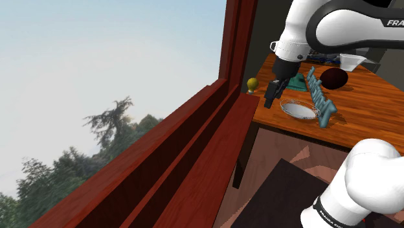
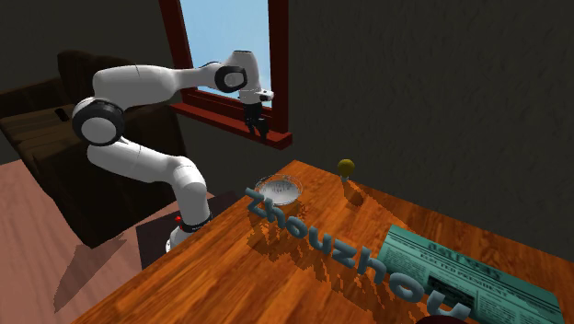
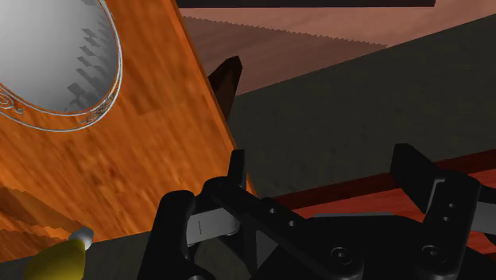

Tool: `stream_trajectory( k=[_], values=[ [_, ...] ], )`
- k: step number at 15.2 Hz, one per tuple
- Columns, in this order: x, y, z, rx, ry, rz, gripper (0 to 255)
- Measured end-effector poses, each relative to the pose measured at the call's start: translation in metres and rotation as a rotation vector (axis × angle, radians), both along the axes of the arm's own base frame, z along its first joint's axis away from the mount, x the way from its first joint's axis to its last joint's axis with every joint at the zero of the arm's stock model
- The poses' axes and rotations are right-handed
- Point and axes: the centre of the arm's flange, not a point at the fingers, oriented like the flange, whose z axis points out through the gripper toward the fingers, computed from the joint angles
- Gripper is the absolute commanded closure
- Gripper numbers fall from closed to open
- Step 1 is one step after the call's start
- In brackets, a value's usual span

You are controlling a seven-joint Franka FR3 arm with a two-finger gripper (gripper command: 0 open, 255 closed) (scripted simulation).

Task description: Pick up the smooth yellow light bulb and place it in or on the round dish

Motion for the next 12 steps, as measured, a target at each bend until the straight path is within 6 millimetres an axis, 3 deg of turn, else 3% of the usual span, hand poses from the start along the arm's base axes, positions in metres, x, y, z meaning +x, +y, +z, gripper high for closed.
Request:
stream_trajectory(
  k=[4, 12],
  values=[
    [0.016, -0.022, -0.001, 0.0, 0.001, 0.017, 0],
    [0.072, -0.111, -0.01, -0.002, 0.004, 0.084, 0]
  ],
)
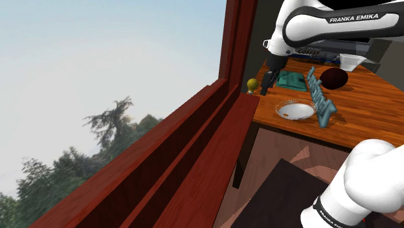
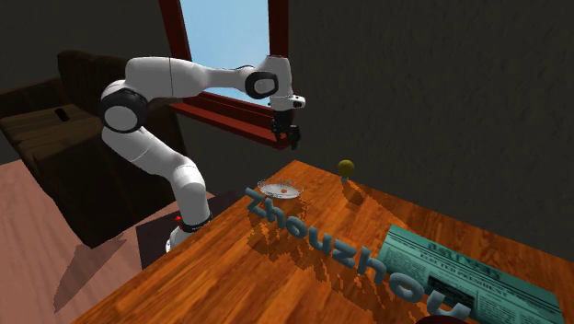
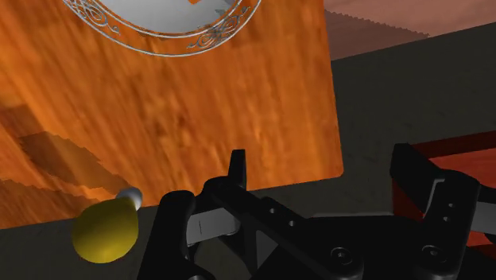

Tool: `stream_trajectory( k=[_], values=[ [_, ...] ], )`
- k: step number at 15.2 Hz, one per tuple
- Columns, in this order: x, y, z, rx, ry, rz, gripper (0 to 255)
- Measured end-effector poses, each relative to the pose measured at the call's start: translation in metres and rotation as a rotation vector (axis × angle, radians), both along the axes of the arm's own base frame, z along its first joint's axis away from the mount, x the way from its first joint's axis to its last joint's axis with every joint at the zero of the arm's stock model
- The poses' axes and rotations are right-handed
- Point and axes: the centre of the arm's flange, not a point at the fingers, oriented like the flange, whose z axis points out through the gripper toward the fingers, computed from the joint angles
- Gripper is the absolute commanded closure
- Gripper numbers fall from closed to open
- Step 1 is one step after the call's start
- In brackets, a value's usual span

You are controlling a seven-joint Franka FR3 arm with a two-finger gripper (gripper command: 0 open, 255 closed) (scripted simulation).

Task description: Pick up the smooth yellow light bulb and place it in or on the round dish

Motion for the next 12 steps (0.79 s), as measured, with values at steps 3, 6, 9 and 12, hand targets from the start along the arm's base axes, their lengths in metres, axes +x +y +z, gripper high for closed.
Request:
stream_trajectory(
  k=[3, 6, 9, 12],
  values=[
    [0.026, -0.033, -0.003, -0.002, 0.001, 0.025, 0],
    [0.047, -0.063, -0.007, -0.002, 0.003, 0.051, 0],
    [0.072, -0.093, -0.009, -0.003, 0.003, 0.077, 0],
    [0.096, -0.126, -0.013, -0.005, 0.005, 0.102, 0]
  ],
)
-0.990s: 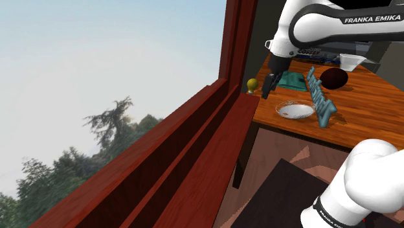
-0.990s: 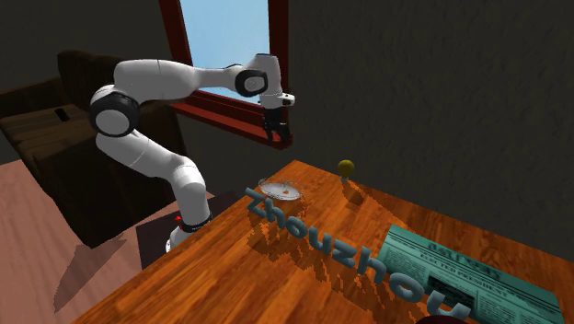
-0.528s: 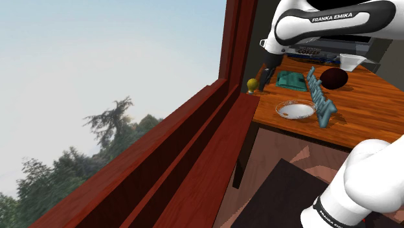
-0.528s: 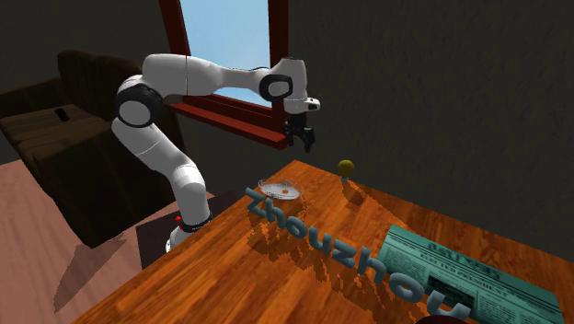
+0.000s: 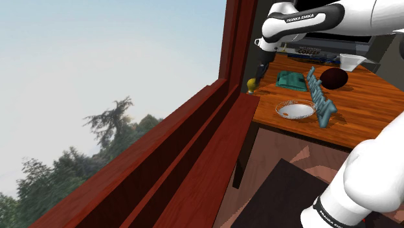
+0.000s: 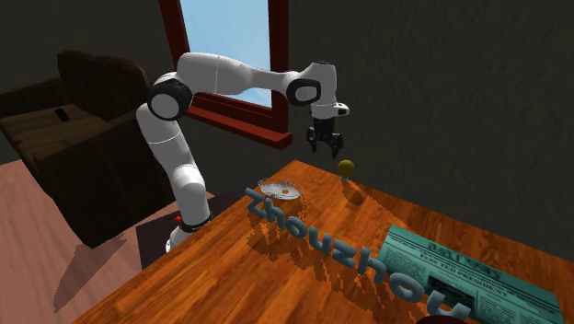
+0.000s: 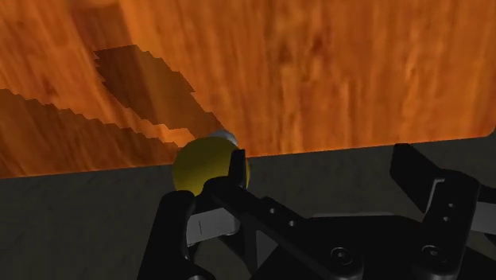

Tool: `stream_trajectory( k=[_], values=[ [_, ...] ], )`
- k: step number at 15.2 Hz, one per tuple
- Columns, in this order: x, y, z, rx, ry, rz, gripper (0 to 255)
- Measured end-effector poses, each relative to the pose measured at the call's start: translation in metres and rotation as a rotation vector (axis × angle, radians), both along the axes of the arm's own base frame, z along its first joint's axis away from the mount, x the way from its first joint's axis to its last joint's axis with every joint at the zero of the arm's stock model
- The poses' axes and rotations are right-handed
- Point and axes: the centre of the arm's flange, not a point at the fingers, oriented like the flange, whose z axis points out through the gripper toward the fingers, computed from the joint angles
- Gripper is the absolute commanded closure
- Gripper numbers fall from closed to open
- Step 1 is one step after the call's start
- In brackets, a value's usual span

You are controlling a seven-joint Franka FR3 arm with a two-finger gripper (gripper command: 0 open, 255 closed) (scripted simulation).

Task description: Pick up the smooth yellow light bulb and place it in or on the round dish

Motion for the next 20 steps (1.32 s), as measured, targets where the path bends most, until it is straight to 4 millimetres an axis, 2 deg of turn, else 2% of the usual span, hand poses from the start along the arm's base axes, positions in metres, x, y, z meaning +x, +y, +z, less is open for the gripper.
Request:
stream_trajectory(
  k=[2, 5, 6, 7, 9, 12, 13, 14, 20],
  values=[
    [0.019, -0.016, -0.002, 0.0, 0.001, 0.017, 0],
    [0.025, -0.036, 0.004, 0.063, 0.085, 0.045, 0],
    [0.027, -0.048, -0.002, 0.093, 0.13, 0.051, 0],
    [0.028, -0.05, 0.001, 0.119, 0.158, 0.056, 0],
    [0.027, -0.049, -0.008, 0.096, 0.126, 0.053, 0],
    [0.029, -0.052, -0.007, 0.107, 0.124, 0.055, 0],
    [0.032, -0.063, -0.015, 0.103, 0.123, 0.057, 0],
    [0.034, -0.065, -0.021, 0.079, 0.09, 0.056, 0],
    [0.035, -0.065, -0.02, 0.072, 0.067, 0.048, 0]
  ],
)
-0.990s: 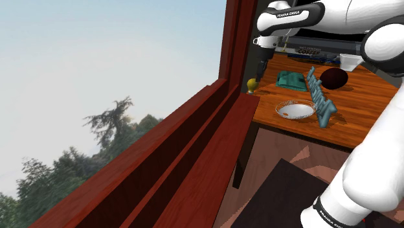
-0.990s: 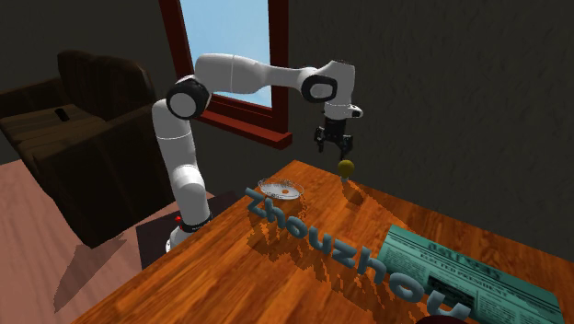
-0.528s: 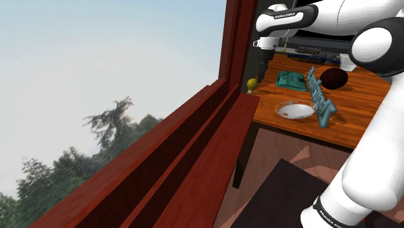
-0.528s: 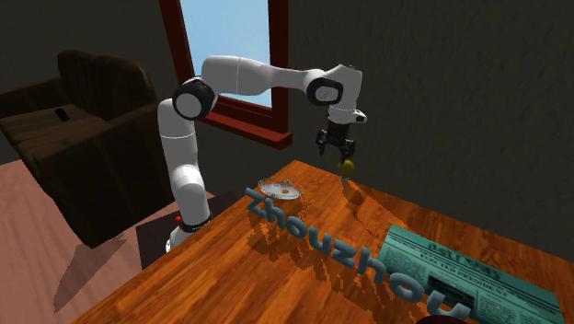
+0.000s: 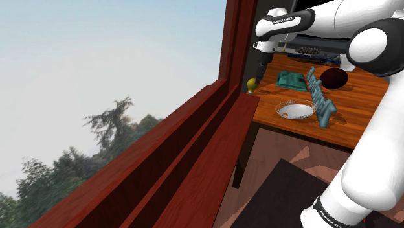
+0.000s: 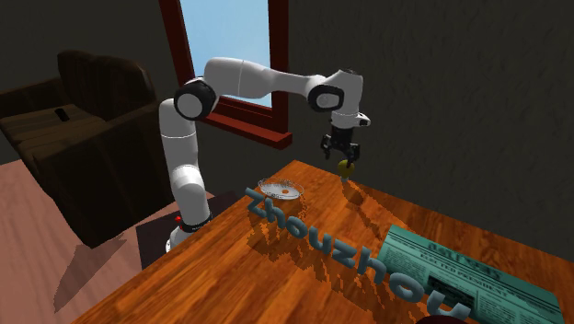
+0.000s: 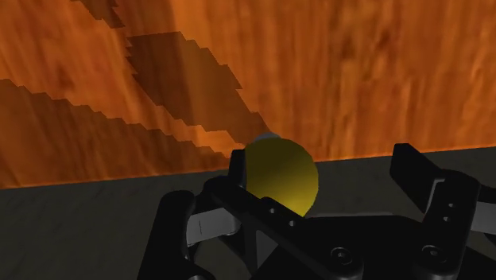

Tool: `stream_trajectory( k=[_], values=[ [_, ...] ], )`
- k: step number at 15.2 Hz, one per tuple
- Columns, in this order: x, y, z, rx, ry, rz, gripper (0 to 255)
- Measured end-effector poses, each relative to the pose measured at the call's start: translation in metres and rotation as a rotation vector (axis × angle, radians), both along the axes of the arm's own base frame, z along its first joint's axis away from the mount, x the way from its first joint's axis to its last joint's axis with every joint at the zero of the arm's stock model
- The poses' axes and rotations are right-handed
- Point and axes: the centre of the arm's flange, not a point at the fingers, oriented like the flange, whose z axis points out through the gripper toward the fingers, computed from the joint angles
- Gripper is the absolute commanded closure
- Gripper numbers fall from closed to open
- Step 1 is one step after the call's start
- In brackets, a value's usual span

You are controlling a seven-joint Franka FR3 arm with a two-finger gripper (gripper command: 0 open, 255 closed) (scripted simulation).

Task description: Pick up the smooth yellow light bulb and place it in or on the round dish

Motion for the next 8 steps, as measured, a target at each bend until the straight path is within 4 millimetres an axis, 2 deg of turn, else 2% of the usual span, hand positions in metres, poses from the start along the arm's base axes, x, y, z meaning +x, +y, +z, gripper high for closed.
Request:
stream_trajectory(
  k=[1, 2, 8],
  values=[
    [0.0, 0.0, 0.0, 0.003, 0.007, 0.001, 0],
    [0.0, -0.001, 0.001, 0.009, 0.012, 0.006, 255],
    [0.003, 0.006, 0.009, 0.068, 0.114, -0.016, 255]
  ],
)
